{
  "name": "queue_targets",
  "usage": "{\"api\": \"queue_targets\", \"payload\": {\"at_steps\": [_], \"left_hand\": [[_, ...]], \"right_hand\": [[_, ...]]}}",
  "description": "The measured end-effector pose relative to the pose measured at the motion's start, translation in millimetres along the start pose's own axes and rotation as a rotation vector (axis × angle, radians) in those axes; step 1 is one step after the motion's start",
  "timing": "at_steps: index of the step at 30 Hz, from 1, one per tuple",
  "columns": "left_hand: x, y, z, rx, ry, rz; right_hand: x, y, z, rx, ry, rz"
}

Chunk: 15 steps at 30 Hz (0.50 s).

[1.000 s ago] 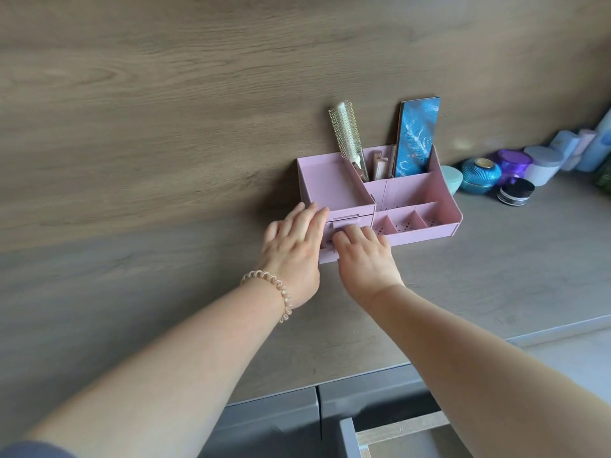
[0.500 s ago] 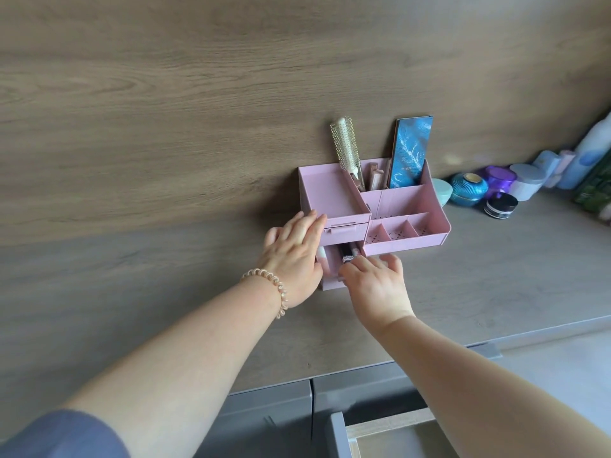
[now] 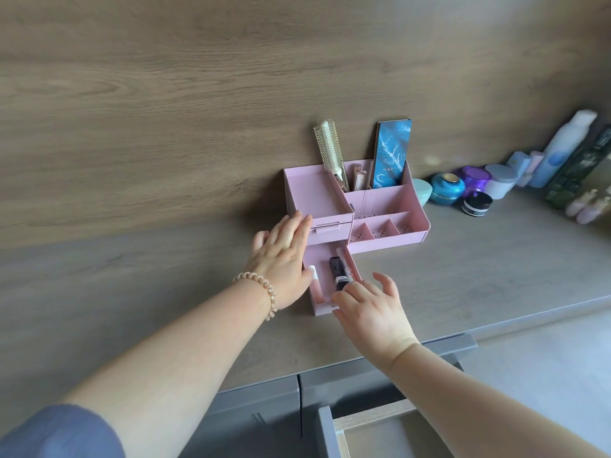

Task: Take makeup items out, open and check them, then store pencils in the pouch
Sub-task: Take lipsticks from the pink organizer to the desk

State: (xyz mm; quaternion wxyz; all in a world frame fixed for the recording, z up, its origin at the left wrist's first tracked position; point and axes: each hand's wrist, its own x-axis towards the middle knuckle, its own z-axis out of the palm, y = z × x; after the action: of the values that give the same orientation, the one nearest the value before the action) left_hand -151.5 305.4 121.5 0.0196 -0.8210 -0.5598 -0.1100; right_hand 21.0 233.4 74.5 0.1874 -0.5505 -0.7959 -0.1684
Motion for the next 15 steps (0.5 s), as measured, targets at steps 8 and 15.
{"api": "queue_targets", "payload": {"at_steps": [8, 15], "left_hand": [[-28.1, 22.7, 11.3, -0.125, 0.175, -0.158], [-1.0, 24.2, 6.1, -0.089, -0.264, -0.265]], "right_hand": [[43.8, 13.0, -20.6, 0.068, -0.276, 0.428], [64.3, 4.2, -4.5, -0.069, -0.416, 0.409]]}}
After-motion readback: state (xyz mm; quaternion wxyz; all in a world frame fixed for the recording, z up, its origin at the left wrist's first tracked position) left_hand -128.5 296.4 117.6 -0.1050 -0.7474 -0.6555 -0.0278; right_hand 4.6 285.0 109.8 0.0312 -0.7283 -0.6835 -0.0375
